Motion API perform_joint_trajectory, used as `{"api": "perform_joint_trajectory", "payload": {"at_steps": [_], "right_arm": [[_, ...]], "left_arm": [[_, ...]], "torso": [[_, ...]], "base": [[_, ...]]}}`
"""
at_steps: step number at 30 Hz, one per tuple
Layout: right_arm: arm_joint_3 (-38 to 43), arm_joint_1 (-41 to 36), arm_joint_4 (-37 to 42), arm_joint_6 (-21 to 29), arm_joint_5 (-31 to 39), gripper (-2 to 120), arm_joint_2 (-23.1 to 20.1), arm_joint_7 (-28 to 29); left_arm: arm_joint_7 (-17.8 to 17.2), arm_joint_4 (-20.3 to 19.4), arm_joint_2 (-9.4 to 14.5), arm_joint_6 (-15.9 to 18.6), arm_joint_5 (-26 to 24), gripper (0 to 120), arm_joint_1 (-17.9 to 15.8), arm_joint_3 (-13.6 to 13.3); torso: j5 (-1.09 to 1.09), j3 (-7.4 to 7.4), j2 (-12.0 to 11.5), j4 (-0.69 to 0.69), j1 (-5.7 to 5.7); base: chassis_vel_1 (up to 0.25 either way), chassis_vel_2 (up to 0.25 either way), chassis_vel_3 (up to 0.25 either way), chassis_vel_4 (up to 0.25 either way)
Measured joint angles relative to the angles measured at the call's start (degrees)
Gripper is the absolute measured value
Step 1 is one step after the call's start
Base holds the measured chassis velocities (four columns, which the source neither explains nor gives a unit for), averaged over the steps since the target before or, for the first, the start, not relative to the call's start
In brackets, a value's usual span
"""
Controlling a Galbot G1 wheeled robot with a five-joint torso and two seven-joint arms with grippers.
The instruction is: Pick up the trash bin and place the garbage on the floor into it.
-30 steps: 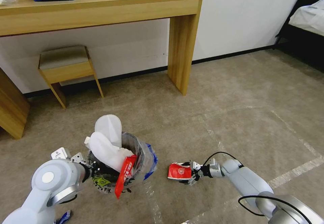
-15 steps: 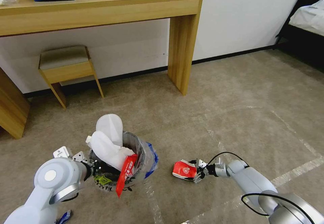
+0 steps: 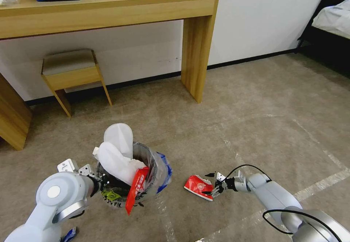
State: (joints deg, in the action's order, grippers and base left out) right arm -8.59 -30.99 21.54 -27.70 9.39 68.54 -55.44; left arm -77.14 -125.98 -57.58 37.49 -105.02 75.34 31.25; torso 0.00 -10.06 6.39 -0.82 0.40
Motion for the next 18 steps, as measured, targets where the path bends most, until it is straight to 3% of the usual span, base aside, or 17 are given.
{"api": "perform_joint_trajectory", "payload": {"at_steps": [8, 18], "right_arm": [[0.0, 0.1, -0.4, 0.3, 0.0, 96, 0.8, 0.0], [0.0, -0.2, -0.2, 1.0, 0.0, 62, 2.0, -0.2]], "left_arm": [[0.1, -0.2, 0.0, 0.0, 0.1, 0, 0.1, 0.1], [0.2, -0.2, 0.3, 0.0, 0.4, 0, 0.1, 0.1]], "torso": [[0.0, 0.0, 0.0, 0.0, 0.0], [0.0, 0.0, 0.0, 0.0, 0.0]], "base": [[0.0, 0.0, 0.0, 0.0], [0.0, 0.0, 0.0, 0.0]]}}
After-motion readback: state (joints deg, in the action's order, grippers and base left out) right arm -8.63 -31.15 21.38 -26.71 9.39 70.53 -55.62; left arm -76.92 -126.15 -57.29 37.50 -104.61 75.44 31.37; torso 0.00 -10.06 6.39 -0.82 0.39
